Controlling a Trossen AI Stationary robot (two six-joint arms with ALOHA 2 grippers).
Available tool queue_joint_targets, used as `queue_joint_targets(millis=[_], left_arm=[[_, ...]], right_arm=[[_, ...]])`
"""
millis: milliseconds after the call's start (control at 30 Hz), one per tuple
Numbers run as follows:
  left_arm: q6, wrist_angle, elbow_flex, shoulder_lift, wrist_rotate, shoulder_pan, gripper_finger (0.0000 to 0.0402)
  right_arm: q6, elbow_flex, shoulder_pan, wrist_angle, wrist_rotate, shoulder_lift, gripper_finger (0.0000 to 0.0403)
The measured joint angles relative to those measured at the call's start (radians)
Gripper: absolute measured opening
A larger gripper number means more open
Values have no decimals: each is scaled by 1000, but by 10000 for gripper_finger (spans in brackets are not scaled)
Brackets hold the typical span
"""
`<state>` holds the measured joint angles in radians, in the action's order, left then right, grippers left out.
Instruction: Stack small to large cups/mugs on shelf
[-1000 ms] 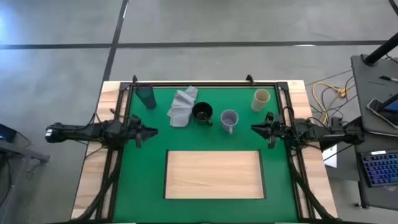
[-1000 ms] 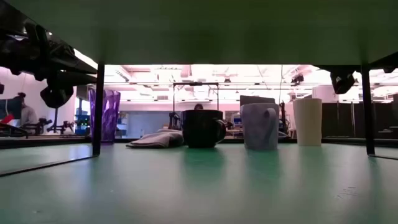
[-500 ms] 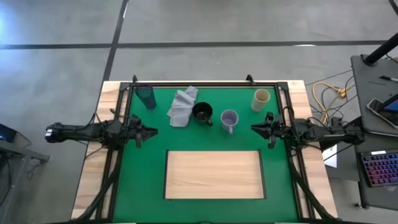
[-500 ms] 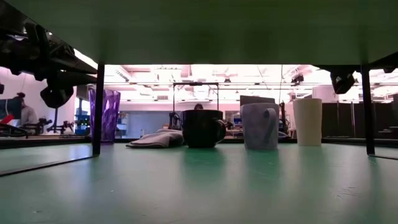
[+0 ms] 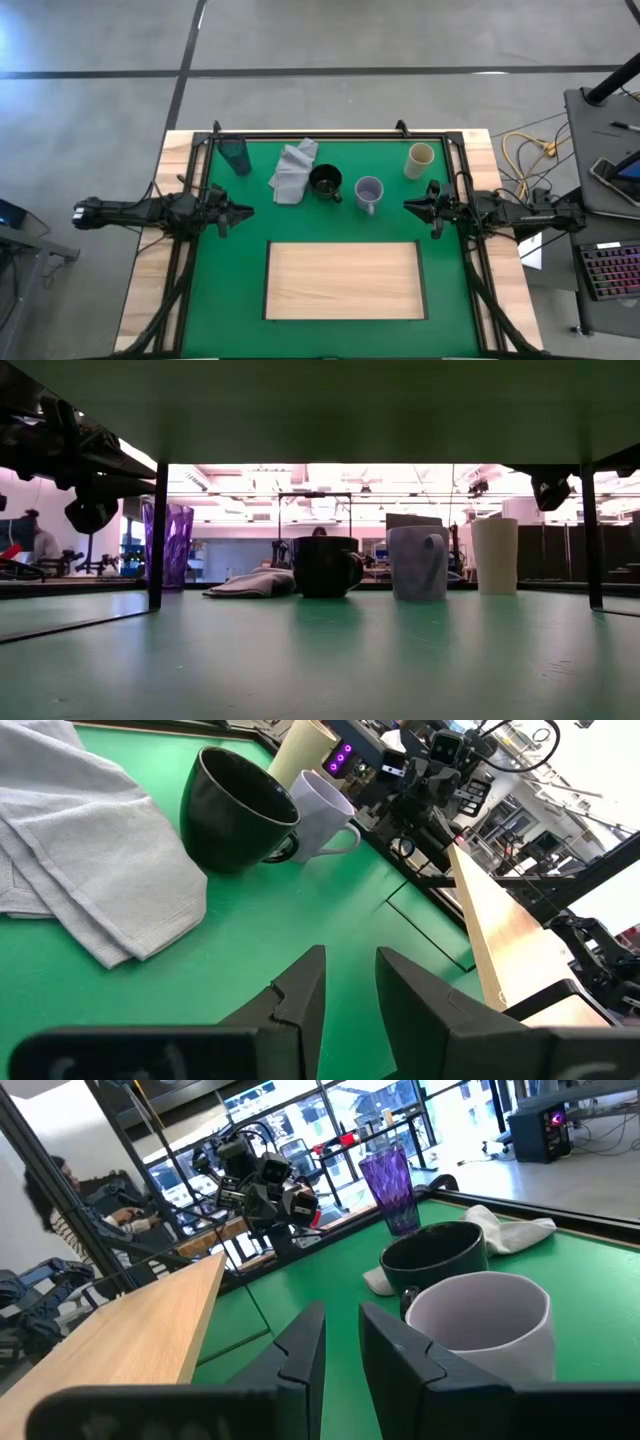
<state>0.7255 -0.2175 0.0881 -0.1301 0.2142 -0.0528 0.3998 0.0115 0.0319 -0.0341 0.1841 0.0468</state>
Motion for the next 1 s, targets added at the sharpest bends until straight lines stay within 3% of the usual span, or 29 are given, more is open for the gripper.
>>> queue_joint_targets(millis=[267,433,567,733,867,967,1000], left_arm=[[0,0,0,0,0,0,77],[0,0,0,1,0,0,77],[0,0,0,0,0,0,77],[-5,0,0,1,0,0,77],[-272,0,0,1,2,0,77],[-505,0,0,0,2,0,77],[-570,0,0,0,3,0,77]], right_arm=[[3,0,0,-42,-1,0,59],[172,0,0,-137,0,0,59],[344,0,-2,-435,73,-1,59],[225,1,-1,-671,228,2,59],[223,1,0,-808,312,2,59],[63,1,-1,-892,283,8,59],[36,1,0,-923,326,16,59]])
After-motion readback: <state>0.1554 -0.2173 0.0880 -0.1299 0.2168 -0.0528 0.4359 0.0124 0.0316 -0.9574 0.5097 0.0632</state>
